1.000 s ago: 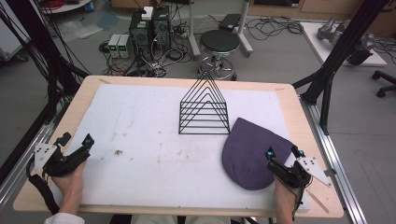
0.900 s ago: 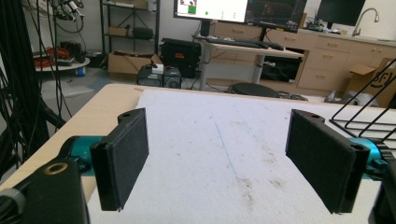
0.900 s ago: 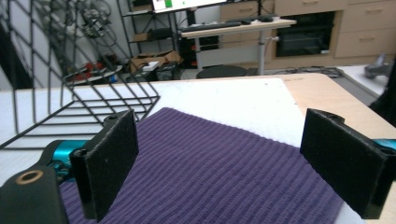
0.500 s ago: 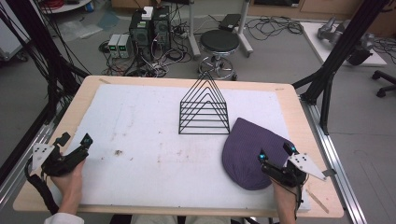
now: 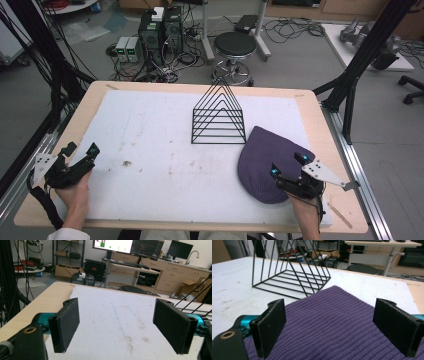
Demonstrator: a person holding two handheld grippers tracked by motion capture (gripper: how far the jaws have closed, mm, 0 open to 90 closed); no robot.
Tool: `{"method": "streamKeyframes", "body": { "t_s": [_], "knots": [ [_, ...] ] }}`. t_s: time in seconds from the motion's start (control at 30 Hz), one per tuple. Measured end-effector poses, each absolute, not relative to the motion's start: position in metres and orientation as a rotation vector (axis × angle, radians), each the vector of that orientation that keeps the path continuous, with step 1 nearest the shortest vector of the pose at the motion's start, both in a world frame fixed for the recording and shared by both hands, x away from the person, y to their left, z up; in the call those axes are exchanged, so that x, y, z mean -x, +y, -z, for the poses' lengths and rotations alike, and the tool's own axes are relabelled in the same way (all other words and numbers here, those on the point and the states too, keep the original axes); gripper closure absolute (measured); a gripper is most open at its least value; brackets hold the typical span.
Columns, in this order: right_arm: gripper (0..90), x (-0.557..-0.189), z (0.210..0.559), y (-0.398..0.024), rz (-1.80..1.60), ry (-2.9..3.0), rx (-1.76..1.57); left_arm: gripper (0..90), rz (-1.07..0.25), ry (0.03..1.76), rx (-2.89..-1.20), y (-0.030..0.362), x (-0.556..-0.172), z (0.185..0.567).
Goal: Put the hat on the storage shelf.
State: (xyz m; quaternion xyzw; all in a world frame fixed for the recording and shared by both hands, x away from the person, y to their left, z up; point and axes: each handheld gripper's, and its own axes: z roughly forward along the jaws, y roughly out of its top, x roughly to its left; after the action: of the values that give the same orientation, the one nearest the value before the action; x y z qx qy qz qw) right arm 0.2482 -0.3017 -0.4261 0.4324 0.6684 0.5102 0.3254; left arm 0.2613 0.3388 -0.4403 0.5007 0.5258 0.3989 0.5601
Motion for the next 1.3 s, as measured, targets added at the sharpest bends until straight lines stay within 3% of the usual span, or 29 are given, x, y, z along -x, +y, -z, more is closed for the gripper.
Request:
{"method": "streamKeyframes", "body": {
  "t_s": [1.3],
  "knots": [
    [10.6, -0.254, 0.434, -0.282, -1.297, 2.47, -0.713, 21.5, -0.941, 1.226, -1.197, 0.335, -0.264, 0.441]
  ]
}}
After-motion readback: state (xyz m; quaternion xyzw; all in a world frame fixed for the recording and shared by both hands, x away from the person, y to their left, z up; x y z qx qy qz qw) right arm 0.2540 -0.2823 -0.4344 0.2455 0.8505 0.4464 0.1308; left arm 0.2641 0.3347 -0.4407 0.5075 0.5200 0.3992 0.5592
